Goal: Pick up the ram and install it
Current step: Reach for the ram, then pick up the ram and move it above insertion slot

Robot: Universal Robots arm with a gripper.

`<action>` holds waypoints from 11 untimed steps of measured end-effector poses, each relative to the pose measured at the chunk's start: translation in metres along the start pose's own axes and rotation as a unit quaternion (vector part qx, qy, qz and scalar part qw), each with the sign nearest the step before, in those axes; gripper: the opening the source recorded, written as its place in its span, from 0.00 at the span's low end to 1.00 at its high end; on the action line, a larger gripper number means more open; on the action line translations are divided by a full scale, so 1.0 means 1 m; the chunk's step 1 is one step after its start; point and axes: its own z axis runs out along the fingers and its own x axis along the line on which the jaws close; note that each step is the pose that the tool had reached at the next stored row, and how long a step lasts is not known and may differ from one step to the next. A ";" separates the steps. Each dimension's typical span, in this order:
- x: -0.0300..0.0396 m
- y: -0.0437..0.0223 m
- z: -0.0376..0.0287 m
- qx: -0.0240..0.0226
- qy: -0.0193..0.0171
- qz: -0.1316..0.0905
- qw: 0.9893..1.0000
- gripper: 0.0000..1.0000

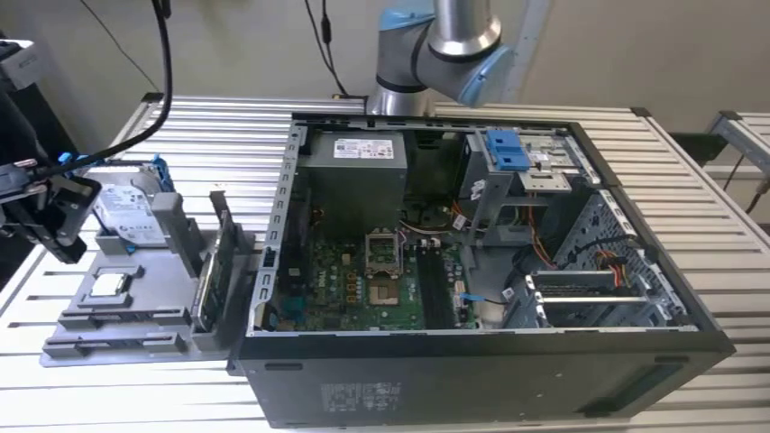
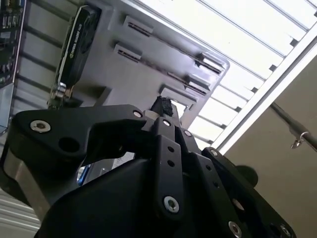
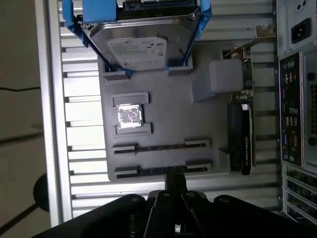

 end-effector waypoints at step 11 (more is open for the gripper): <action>-0.0001 -0.0007 0.0002 0.000 0.000 0.000 1.000 0.11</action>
